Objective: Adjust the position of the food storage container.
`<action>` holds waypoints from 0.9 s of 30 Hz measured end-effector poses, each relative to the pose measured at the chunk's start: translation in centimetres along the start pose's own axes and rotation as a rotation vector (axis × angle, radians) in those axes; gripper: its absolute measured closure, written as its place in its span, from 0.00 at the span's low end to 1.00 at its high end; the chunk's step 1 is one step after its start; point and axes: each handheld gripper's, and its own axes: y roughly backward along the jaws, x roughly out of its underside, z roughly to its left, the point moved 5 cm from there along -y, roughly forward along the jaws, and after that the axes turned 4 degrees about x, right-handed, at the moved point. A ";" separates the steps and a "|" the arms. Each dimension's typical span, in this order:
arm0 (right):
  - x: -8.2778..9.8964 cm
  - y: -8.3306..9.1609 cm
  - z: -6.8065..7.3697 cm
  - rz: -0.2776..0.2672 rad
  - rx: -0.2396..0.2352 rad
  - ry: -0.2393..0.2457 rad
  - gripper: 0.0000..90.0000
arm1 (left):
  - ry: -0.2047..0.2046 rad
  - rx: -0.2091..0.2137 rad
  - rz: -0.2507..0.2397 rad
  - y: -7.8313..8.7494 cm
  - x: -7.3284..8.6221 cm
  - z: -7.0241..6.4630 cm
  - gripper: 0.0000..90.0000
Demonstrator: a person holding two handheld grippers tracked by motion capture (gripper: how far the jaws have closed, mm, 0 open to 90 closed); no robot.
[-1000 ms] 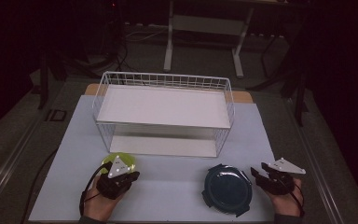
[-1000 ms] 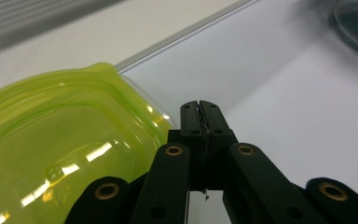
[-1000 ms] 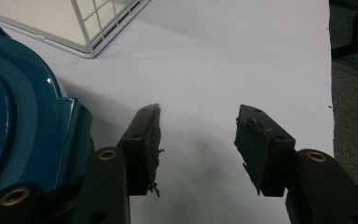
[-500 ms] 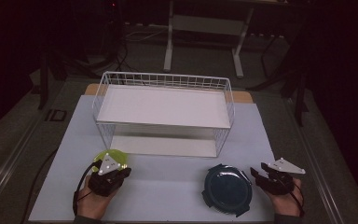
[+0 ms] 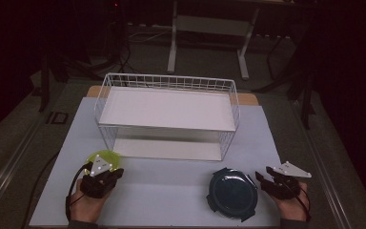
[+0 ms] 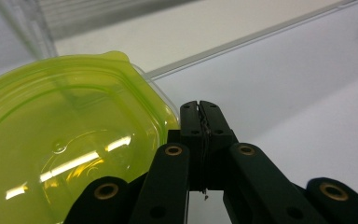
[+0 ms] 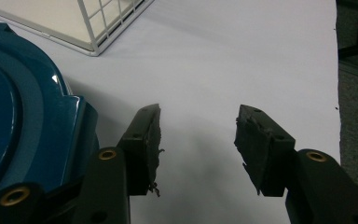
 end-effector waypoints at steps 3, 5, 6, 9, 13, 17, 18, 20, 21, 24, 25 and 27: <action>0.0 0.0 0.0 -0.001 -0.001 0.001 0.55 | 0.015 -0.013 -0.003 0.3 0.2 0.6 1.00; 0.0 0.0 0.1 0.000 -0.002 0.002 0.55 | 0.027 -0.018 -0.009 0.4 0.2 1.0 1.00; 0.0 0.0 0.1 0.000 -0.002 0.004 0.55 | 0.027 -0.024 -0.010 0.5 0.3 1.2 1.00; 0.0 -0.1 0.2 0.003 -0.005 0.009 0.55 | 0.042 -0.030 -0.019 0.5 0.4 1.7 1.00; 0.0 -0.1 0.3 0.007 -0.006 0.012 0.55 | 0.052 -0.036 -0.029 0.6 0.4 2.1 0.99; 0.1 0.0 0.2 0.012 -0.008 0.015 0.54 | 0.061 -0.038 -0.038 0.6 0.4 2.2 0.99; 0.1 0.1 0.2 0.013 -0.009 0.016 0.54 | 0.060 -0.033 -0.039 0.6 0.4 2.1 0.97; 0.1 0.3 0.1 0.016 -0.008 0.015 0.54 | 0.048 -0.027 -0.038 0.6 0.4 2.0 0.92; 0.1 0.4 0.0 0.018 -0.010 0.014 0.54 | 0.048 -0.024 -0.040 0.5 0.4 1.9 0.90; -0.1 0.9 -0.4 0.016 -0.008 0.018 0.55 | 0.054 0.000 -0.051 0.4 0.3 1.5 0.83; -0.1 1.1 -0.5 0.014 -0.010 0.019 0.55 | 0.052 0.010 -0.054 0.4 0.3 1.4 0.80; -0.2 1.4 -0.6 0.011 -0.019 0.023 0.55 | 0.047 0.030 -0.058 0.3 0.2 1.1 0.77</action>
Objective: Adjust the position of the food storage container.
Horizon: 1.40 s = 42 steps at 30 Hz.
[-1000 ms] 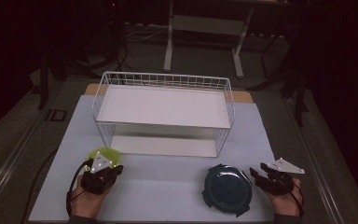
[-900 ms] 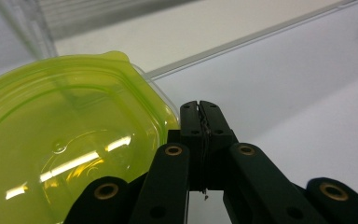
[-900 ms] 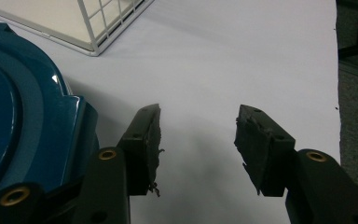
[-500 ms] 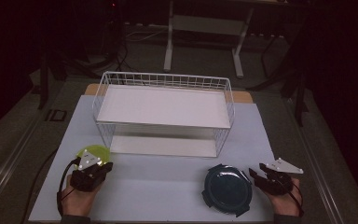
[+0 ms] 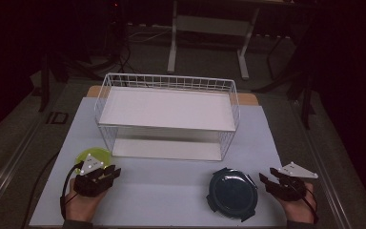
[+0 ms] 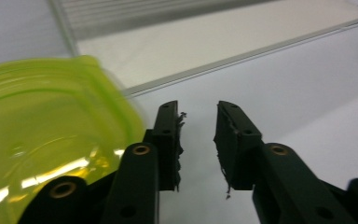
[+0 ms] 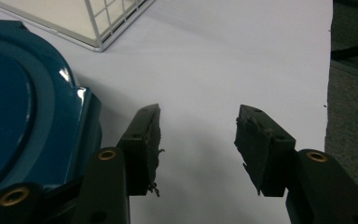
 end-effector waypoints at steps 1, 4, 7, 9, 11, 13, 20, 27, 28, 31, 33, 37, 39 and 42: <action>0.0 0.2 0.0 0.002 0.000 0.004 0.55 | -0.003 0.012 -0.004 -0.1 -0.1 -0.2 0.76; 0.3 0.6 0.0 0.006 -0.013 0.021 0.56 | -0.008 0.043 -0.020 -0.1 -0.2 -0.7 0.73; 0.7 1.1 0.3 0.014 -0.040 0.029 0.63 | -0.014 0.062 -0.032 -0.2 -0.2 -1.3 0.69; 1.0 1.2 0.6 0.020 -0.053 0.044 0.70 | -0.017 0.067 -0.039 -0.2 -0.2 -1.6 0.67; 1.4 1.3 1.1 0.038 -0.072 0.068 0.82 | -0.023 0.071 -0.043 -0.2 -0.2 -1.8 0.65; 1.9 1.5 1.5 0.052 -0.090 0.089 0.93 | -0.022 0.067 -0.046 0.0 -0.1 -1.9 0.64; 3.6 2.6 3.0 0.092 -0.172 0.151 1.00 | -0.016 0.073 -0.048 0.0 0.1 -1.9 0.62; 4.0 2.4 4.5 0.087 -0.261 0.172 1.00 | -0.017 0.077 -0.035 -0.4 0.4 -2.1 0.62; 4.0 2.3 4.6 0.096 -0.258 0.178 1.00 | -0.017 0.077 -0.035 -0.4 0.4 -2.1 0.62; 4.2 2.2 4.8 0.105 -0.248 0.181 1.00 | -0.015 0.076 -0.035 -0.4 0.4 -2.0 0.62; 4.3 2.3 5.0 0.107 -0.259 0.181 1.00 | -0.016 0.076 -0.031 -0.4 0.5 -2.1 0.62; 4.3 2.3 5.6 0.101 -0.286 0.187 1.00 | -0.019 0.076 -0.027 -0.5 0.5 -2.2 0.62; 4.1 2.1 6.0 0.104 -0.294 0.192 1.00 | -0.021 0.077 -0.026 -0.6 0.5 -2.3 0.62; 3.6 1.6 6.9 0.105 -0.308 0.210 1.00 | -0.026 0.078 -0.020 -0.7 0.5 -2.5 0.62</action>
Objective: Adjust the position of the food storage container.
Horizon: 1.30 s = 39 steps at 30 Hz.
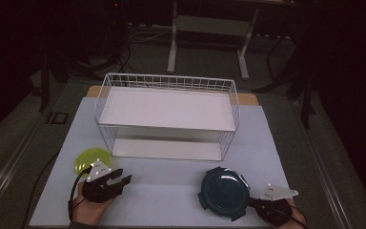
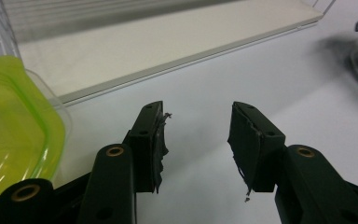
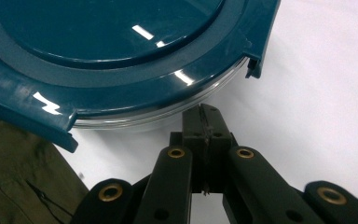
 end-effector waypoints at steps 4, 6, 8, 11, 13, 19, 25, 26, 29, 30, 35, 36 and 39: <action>-1.3 -1.2 0.9 -0.001 -0.026 0.023 1.00 | -0.001 0.003 0.000 -0.1 0.0 -0.1 0.62; -2.1 -2.0 1.3 -0.004 -0.037 0.032 1.00 | -0.001 0.002 0.001 -0.1 0.0 -0.1 0.62; -2.9 -2.8 1.7 -0.002 -0.039 0.041 1.00 | -0.001 0.003 -0.001 -0.1 0.0 -0.1 0.62; -4.2 -3.9 2.4 -0.001 -0.062 0.055 1.00 | -0.003 0.004 -0.001 -0.1 -0.1 -0.1 0.62; -4.9 -4.7 3.1 -0.001 -0.077 0.076 1.00 | -0.003 0.006 0.000 -0.1 -0.1 -0.2 0.62; -6.5 -6.3 4.9 -0.011 -0.112 0.097 1.00 | -0.009 0.009 0.004 -0.3 0.0 -0.3 0.62; -7.5 -7.4 5.7 -0.016 -0.120 0.109 1.00 | -0.017 0.023 0.014 -0.8 -0.1 -0.7 0.62; -7.6 -7.6 5.7 -0.014 -0.119 0.107 1.00 | -0.017 0.023 0.014 -0.8 -0.1 -0.7 0.62; -7.9 -7.8 5.6 -0.015 -0.114 0.115 1.00 | -0.019 0.028 0.018 -1.0 -0.1 -0.8 0.62; -8.3 -8.1 5.7 -0.014 -0.112 0.117 1.00 | -0.018 0.031 0.017 -1.0 -0.1 -0.8 0.62; -8.7 -8.7 6.0 -0.016 -0.114 0.125 1.00 | -0.019 0.034 0.009 -1.1 -0.2 -1.0 0.62; -8.8 -8.7 6.0 -0.015 -0.113 0.131 1.00 | -0.019 0.034 0.009 -1.1 -0.2 -1.0 0.62; -8.7 -8.7 5.9 -0.017 -0.115 0.139 0.99 | -0.021 0.038 0.007 -1.1 -0.2 -1.1 0.62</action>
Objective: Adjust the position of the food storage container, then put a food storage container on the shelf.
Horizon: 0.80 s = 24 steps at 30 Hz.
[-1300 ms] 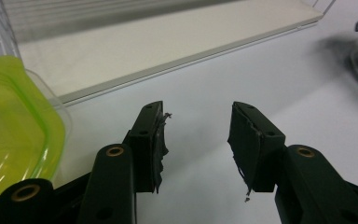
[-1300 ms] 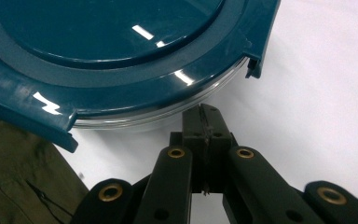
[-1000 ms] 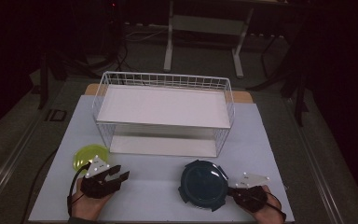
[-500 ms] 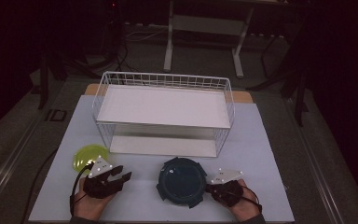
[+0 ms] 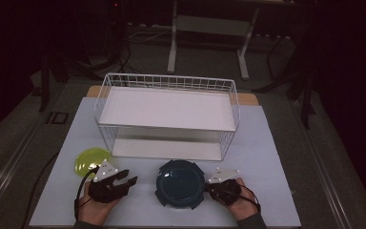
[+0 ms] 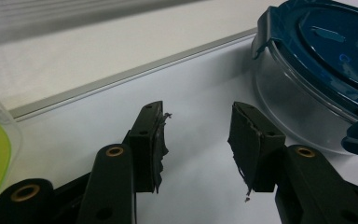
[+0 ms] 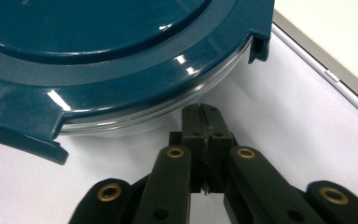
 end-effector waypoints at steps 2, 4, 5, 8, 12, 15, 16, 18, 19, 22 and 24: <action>-0.1 0.2 -0.3 -0.004 0.004 -0.004 0.95 | 0.001 0.003 -0.005 0.1 -0.1 0.0 0.62; -0.1 0.3 -0.3 -0.005 0.010 -0.004 0.95 | 0.006 0.009 -0.008 0.0 -0.1 0.0 0.62; 0.0 0.6 -0.6 -0.002 0.032 0.001 0.92 | 0.008 0.012 -0.010 0.0 -0.1 0.0 0.62; 0.2 1.4 -1.2 -0.013 0.042 -0.020 0.90 | 0.005 0.019 -0.008 -0.1 -0.1 -0.2 0.62; 0.3 2.0 -1.7 -0.021 0.054 -0.031 0.84 | 0.001 0.032 -0.007 -0.1 -0.2 -0.4 0.62; 0.3 2.9 -2.1 -0.044 0.054 -0.062 0.76 | 0.001 0.056 -0.013 0.1 -0.5 -0.8 0.63; 0.3 3.0 -2.2 -0.048 0.054 -0.069 0.74 | -0.001 0.065 -0.014 0.2 -0.6 -1.0 0.63; 0.2 3.4 -2.3 -0.053 0.050 -0.085 0.71 | -0.007 0.086 -0.012 0.2 -0.9 -1.3 0.63; 0.2 3.7 -2.3 -0.056 0.042 -0.099 0.68 | -0.008 0.094 -0.010 0.3 -1.1 -1.5 0.63; -0.2 4.4 -2.4 -0.068 0.033 -0.129 0.61 | -0.018 0.128 -0.017 0.4 -1.8 -2.3 0.60; -0.5 4.9 -2.3 -0.091 0.006 -0.159 0.57 | -0.022 0.138 -0.021 0.4 -2.0 -2.6 0.57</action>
